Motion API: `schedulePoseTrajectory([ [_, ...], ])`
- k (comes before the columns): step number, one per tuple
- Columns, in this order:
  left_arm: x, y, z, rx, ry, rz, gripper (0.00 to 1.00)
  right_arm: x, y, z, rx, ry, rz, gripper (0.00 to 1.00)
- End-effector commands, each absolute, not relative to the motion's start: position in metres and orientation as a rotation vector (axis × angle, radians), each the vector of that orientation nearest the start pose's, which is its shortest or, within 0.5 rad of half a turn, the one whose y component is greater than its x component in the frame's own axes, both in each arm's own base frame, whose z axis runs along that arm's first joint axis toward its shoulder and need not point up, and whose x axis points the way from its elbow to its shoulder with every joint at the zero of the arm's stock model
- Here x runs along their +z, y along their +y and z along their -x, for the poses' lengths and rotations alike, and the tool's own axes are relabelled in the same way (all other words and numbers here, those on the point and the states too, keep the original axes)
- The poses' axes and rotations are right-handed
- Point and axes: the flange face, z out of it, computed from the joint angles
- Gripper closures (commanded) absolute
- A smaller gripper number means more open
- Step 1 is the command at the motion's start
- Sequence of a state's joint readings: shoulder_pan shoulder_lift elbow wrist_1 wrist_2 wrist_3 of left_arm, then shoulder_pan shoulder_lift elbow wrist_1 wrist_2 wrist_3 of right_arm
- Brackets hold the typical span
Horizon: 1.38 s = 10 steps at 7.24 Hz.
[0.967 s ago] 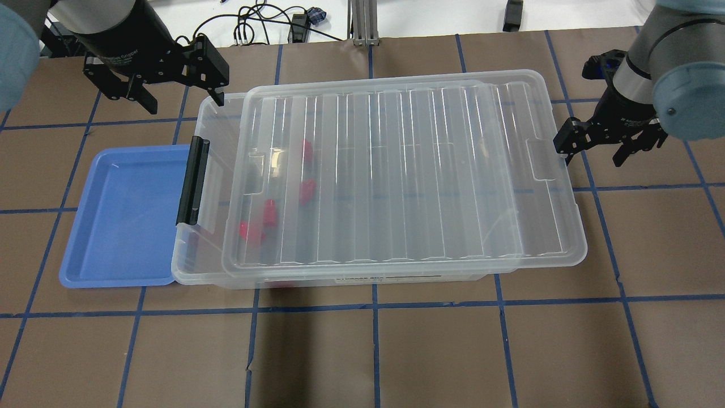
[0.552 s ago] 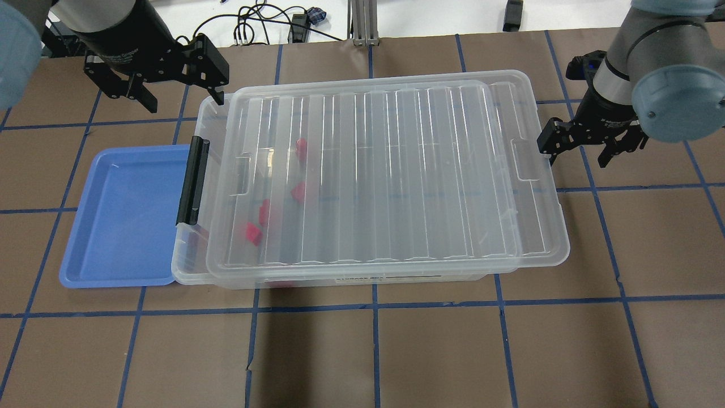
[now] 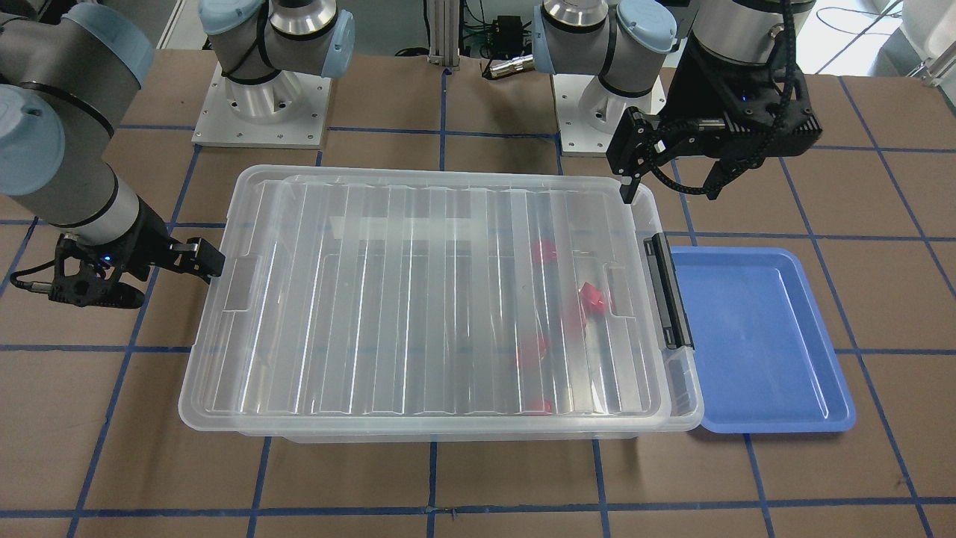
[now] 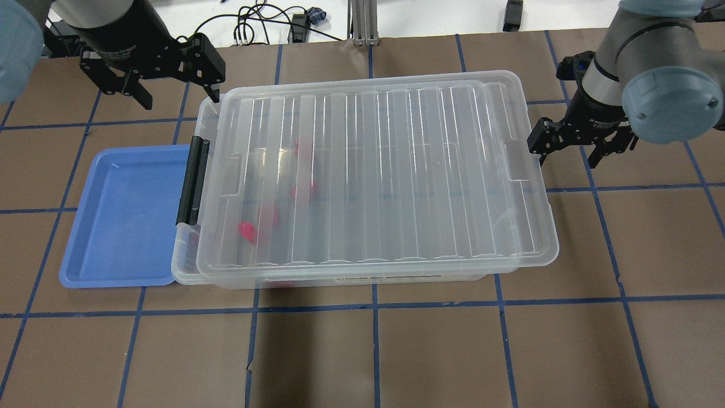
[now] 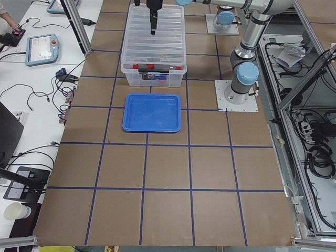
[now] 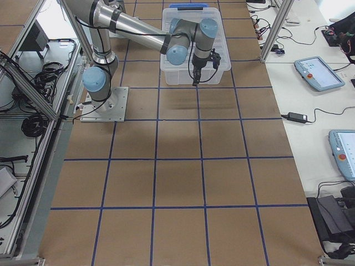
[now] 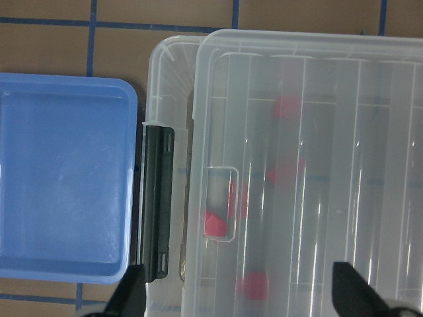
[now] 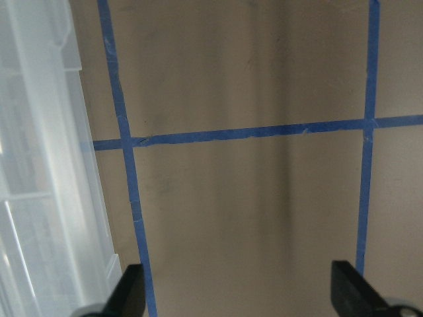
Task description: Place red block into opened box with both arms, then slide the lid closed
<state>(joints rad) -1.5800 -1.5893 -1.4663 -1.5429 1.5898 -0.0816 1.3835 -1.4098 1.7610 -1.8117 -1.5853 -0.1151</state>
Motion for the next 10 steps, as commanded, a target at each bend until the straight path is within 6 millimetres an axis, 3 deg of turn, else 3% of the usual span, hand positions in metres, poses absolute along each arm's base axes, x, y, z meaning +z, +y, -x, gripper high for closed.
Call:
schedulePoseTrajectory([
  [1, 0.531, -0.509, 0.136, -0.174, 3.123, 0.119, 0.0, 0.337, -0.54, -0.033, 0.172, 3.124, -0.115, 0.0],
  [6, 0.533, -0.503, 0.135, -0.181, 3.115, 0.117, 0.0, 0.341, -0.541, -0.033, 0.158, 3.126, -0.103, 0.0],
  [8, 0.532, -0.502, 0.136, -0.176, 3.12, 0.117, 0.0, 0.386, -0.539, -0.03, 0.036, 3.163, -0.092, 0.0],
  [9, 0.533, -0.502, 0.136, -0.179, 3.12, 0.117, 0.0, 0.413, -0.524, -0.033, 0.016, 3.165, -0.097, 0.0],
  [10, 0.532, -0.503, 0.136, -0.179, 3.123, 0.117, 0.0, 0.444, -0.495, -0.039, 0.024, 3.157, -0.121, 0.0],
])
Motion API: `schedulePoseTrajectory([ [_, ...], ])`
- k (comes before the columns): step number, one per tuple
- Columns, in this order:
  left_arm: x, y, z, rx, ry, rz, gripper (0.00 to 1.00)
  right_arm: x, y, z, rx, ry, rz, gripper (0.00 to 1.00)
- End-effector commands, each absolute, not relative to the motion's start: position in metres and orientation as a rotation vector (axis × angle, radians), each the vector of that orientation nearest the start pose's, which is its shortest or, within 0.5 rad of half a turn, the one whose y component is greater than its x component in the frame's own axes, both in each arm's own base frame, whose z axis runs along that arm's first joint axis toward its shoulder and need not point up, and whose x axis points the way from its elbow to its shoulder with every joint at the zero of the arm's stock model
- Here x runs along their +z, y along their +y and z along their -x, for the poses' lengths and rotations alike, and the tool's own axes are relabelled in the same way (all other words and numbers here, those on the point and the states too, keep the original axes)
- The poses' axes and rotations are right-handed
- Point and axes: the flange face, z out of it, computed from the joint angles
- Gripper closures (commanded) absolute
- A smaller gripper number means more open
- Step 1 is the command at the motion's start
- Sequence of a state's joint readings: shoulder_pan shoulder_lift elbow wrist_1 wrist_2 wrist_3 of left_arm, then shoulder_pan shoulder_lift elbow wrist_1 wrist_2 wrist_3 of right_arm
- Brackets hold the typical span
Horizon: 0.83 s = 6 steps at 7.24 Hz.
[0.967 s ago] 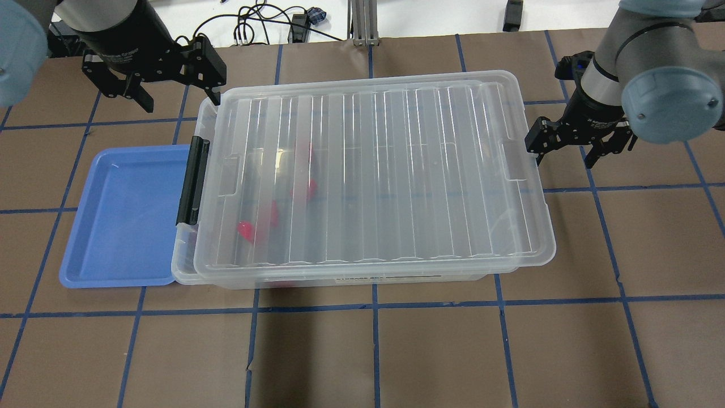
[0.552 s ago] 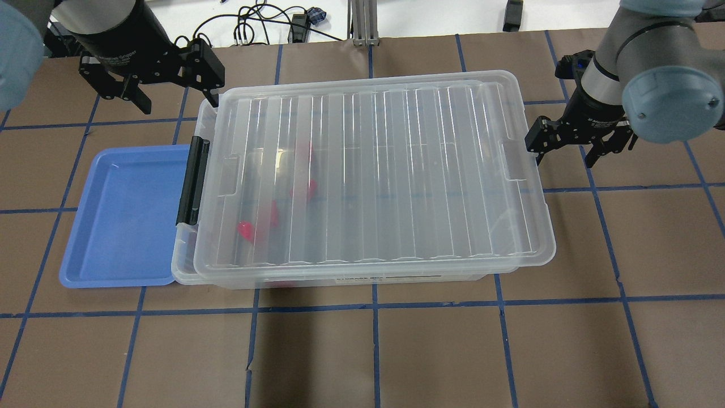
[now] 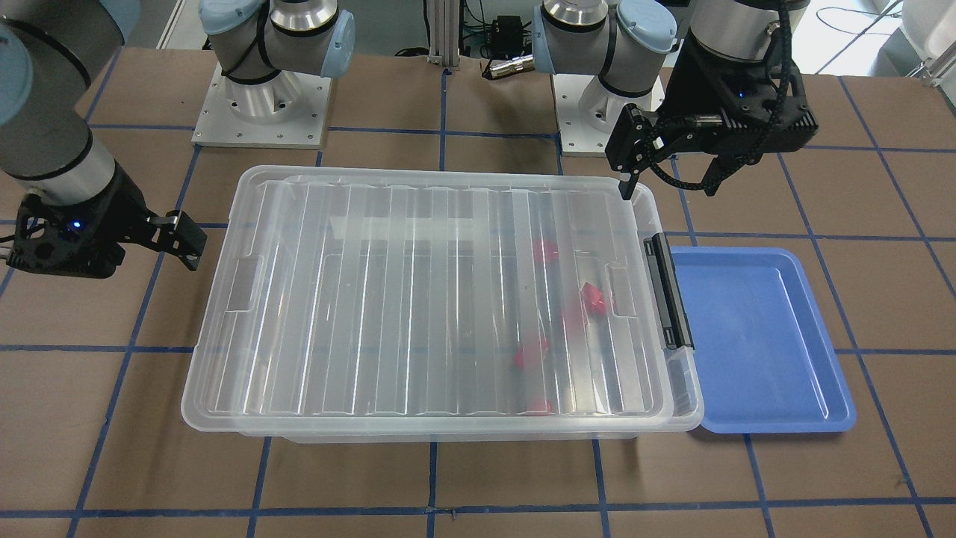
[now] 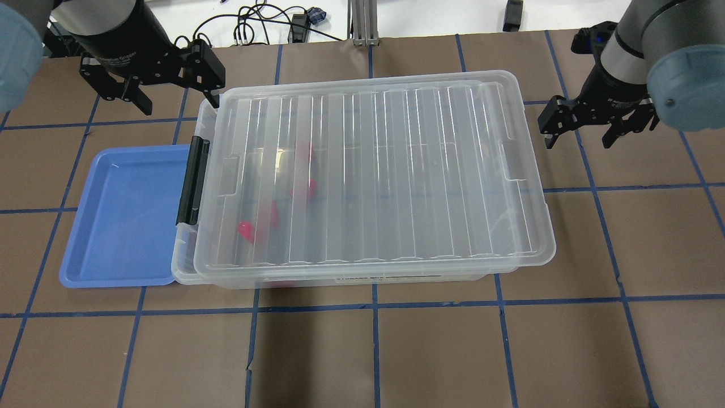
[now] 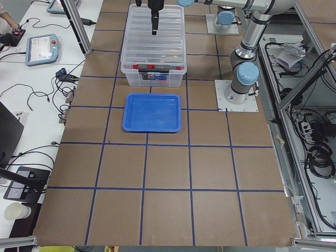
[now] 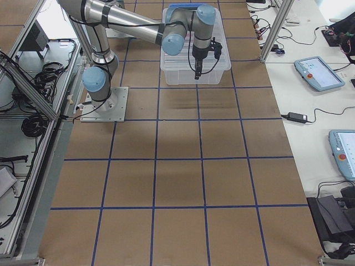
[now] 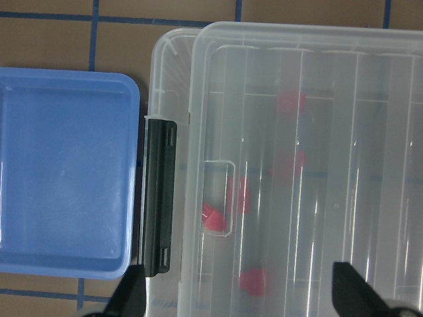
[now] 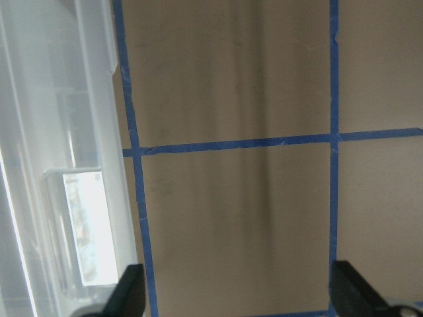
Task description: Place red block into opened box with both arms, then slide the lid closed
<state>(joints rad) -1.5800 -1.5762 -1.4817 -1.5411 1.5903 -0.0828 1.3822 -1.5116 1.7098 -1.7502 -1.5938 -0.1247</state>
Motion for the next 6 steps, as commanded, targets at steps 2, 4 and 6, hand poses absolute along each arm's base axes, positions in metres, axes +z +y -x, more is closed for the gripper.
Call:
schedulePoseTrajectory([
  [2, 0.532, -0.503, 0.136, -0.179, 3.123, 0.117, 0.0, 0.49, -0.449, -0.064, -0.034, 3.152, -0.097, 0.0],
  [4, 0.529, -0.508, 0.136, -0.169, 3.121, 0.117, 0.0, 0.488, -0.442, -0.094, -0.003, 3.136, -0.129, 0.0],
  [6, 0.527, -0.515, 0.136, -0.157, 3.119, 0.114, 0.0, 0.483, -0.44, -0.116, 0.012, 3.138, -0.065, 0.0],
])
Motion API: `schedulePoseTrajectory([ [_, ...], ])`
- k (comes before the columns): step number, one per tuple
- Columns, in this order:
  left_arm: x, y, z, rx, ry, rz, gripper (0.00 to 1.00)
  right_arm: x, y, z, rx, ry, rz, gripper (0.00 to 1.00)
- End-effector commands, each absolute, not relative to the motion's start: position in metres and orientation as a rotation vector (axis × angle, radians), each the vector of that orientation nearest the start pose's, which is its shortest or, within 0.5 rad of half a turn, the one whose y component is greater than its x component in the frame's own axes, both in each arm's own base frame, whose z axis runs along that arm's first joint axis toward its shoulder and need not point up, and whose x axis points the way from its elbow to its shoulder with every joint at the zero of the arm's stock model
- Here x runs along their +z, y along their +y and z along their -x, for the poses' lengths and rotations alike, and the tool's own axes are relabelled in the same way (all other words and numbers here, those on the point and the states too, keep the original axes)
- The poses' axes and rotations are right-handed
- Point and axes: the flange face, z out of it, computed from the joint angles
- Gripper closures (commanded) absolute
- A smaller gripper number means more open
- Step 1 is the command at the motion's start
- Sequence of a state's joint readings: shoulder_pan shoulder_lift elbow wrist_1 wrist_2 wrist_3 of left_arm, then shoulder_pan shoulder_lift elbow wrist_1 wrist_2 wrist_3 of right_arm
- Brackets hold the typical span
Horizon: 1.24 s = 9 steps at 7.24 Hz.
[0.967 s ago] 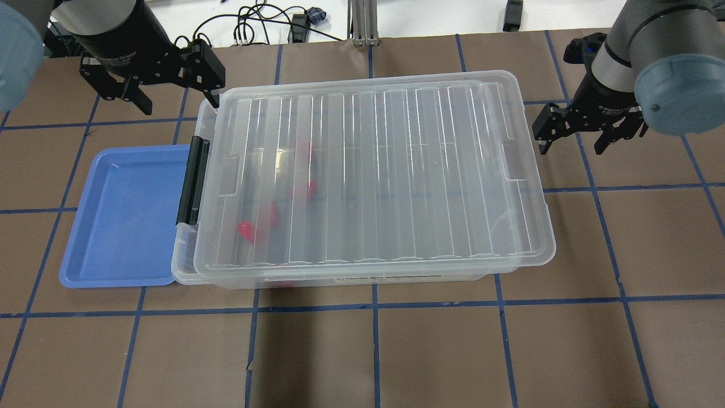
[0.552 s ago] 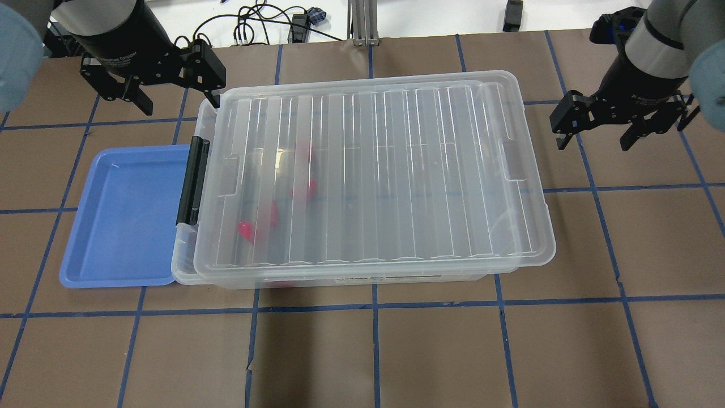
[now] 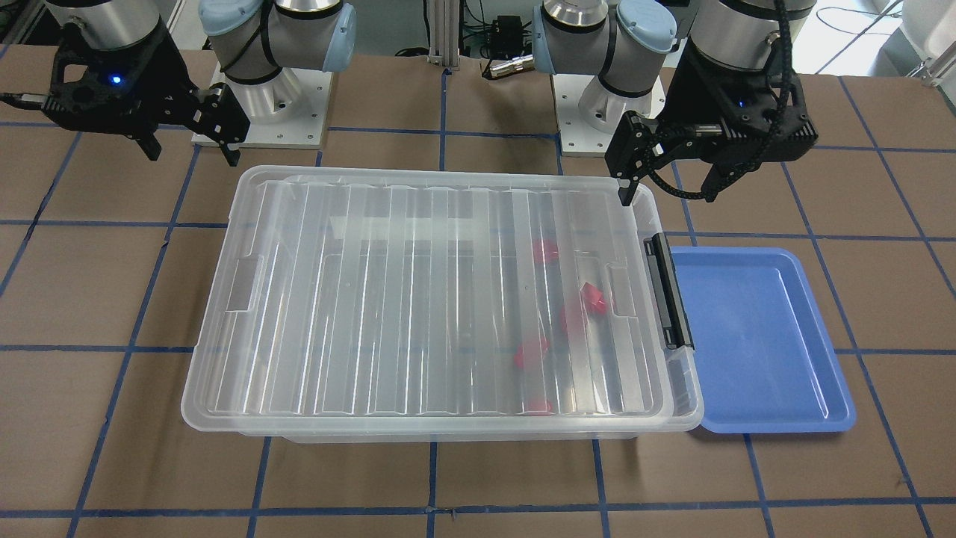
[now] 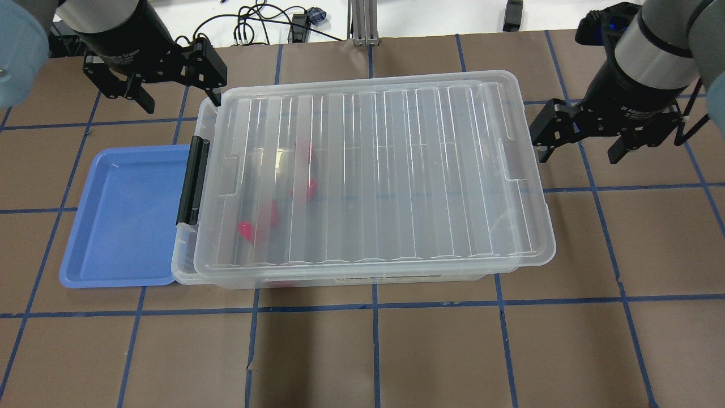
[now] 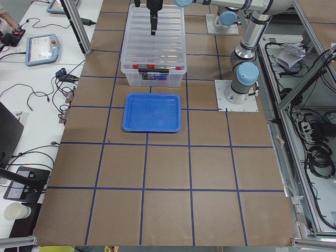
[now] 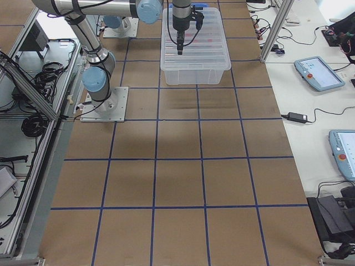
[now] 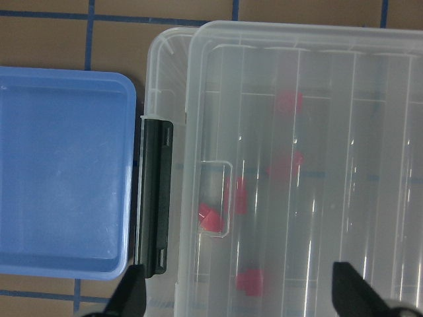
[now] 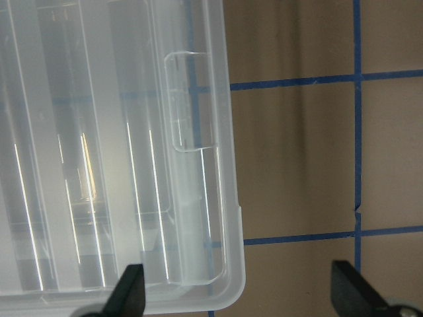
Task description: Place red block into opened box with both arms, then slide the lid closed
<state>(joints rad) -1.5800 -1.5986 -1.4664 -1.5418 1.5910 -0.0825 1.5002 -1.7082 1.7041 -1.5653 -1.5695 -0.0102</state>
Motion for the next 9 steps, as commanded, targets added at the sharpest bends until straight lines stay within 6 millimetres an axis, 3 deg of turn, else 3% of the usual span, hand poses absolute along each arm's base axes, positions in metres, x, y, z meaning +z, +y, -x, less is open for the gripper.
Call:
schedulePoseTrajectory([
  [1, 0.527, -0.514, 0.136, -0.152, 3.12, 0.1, 0.0, 0.482, -0.438, -0.126, 0.017, 3.14, -0.029, 0.0],
  [9, 0.527, -0.513, 0.138, -0.152, 3.128, 0.099, 0.0, 0.499, -0.44, -0.121, -0.031, 3.149, -0.022, 0.0],
])
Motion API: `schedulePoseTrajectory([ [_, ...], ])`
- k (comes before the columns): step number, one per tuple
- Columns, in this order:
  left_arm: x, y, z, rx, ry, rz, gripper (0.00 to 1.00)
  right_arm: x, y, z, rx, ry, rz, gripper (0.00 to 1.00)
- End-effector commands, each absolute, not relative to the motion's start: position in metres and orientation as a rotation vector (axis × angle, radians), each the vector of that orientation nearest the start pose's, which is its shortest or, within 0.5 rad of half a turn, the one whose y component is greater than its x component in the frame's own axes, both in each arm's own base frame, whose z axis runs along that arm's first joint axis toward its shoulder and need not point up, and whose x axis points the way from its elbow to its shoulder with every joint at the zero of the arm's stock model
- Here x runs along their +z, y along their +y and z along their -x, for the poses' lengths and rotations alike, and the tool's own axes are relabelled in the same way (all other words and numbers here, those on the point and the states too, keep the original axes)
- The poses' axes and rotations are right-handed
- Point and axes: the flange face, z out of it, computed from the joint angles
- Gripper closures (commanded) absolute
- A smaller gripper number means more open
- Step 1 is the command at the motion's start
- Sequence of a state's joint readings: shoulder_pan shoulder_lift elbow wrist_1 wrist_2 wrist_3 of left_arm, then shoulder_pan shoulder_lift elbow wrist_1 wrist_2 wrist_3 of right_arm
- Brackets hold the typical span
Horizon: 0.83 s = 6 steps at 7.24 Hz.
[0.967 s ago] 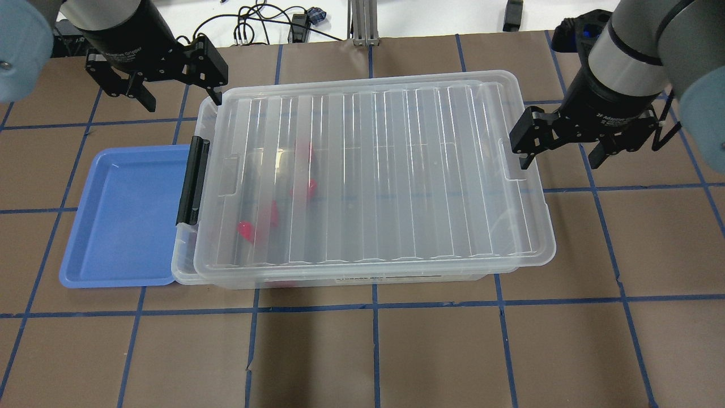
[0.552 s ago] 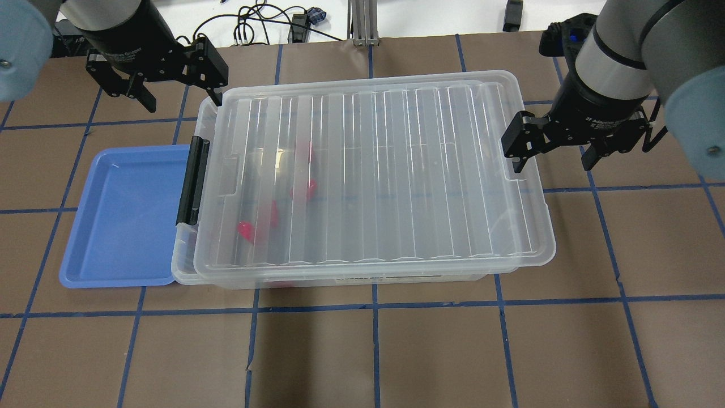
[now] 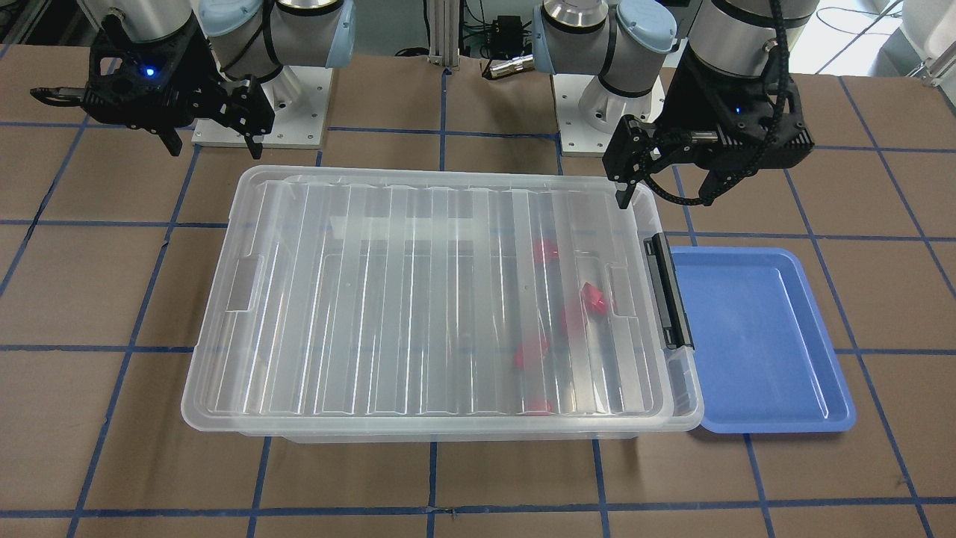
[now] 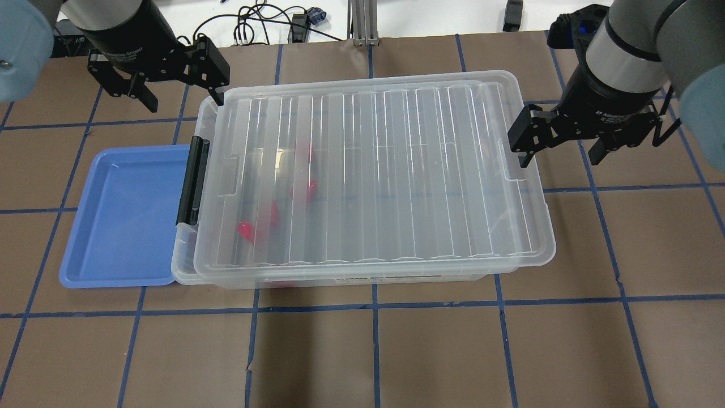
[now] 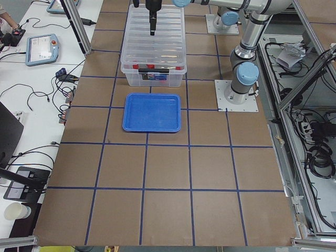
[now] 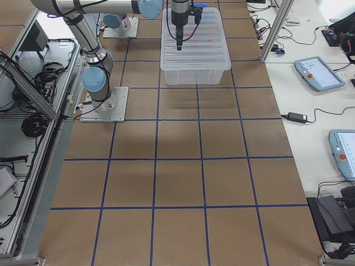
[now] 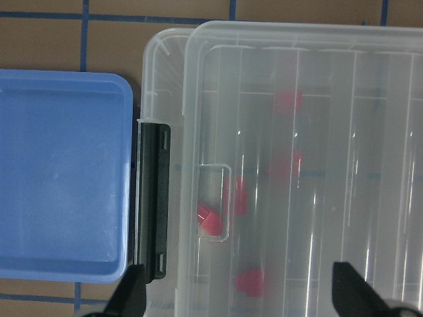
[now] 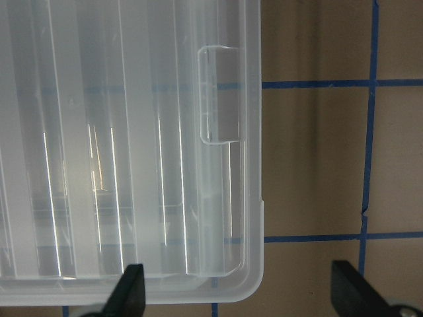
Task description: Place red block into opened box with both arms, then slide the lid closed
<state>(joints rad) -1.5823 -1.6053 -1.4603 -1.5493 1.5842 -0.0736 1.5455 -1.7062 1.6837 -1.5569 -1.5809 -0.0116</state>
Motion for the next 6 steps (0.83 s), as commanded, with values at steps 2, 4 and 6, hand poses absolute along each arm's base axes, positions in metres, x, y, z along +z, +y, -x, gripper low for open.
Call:
schedulePoseTrajectory([
  [2, 0.5311, -0.5109, 0.1374, -0.164, 3.134, 0.106, 0.0, 0.4993, -0.4397, -0.1202, -0.031, 3.159, -0.022, 0.0],
  [4, 0.535, -0.5096, 0.136, -0.176, 3.127, 0.109, 0.0, 0.5009, -0.4391, -0.1215, -0.038, 3.159, -0.017, 0.0],
  [6, 0.5364, -0.5059, 0.135, -0.178, 3.125, 0.107, 0.0, 0.5001, -0.4388, -0.1231, -0.036, 3.149, -0.015, 0.0],
])
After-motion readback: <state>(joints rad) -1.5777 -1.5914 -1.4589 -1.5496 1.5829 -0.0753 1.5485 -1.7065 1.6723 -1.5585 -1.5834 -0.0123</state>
